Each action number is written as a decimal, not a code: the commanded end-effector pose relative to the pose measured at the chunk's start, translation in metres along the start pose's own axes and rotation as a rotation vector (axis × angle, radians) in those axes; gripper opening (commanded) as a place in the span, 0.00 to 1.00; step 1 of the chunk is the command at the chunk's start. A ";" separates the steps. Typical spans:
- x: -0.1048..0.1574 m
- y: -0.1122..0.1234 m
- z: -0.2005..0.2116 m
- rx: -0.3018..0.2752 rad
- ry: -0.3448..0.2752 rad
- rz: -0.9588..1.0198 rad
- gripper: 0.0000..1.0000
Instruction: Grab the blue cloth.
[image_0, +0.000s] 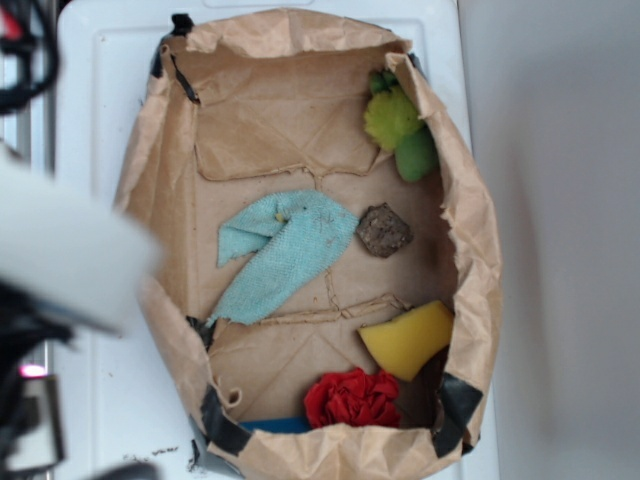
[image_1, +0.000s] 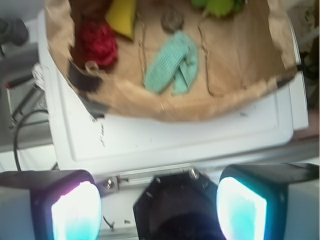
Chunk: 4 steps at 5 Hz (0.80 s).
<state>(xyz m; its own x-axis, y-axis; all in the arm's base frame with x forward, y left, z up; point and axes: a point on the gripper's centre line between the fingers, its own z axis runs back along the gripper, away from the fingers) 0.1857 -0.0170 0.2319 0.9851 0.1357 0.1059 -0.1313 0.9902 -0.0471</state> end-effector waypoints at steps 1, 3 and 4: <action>0.055 0.016 -0.007 -0.039 -0.085 0.021 1.00; 0.083 0.032 -0.044 -0.046 -0.107 0.000 1.00; 0.093 0.039 -0.064 -0.018 -0.123 0.007 1.00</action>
<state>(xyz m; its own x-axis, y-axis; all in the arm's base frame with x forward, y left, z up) 0.2772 0.0207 0.1635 0.9768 0.1064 0.1856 -0.0961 0.9933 -0.0639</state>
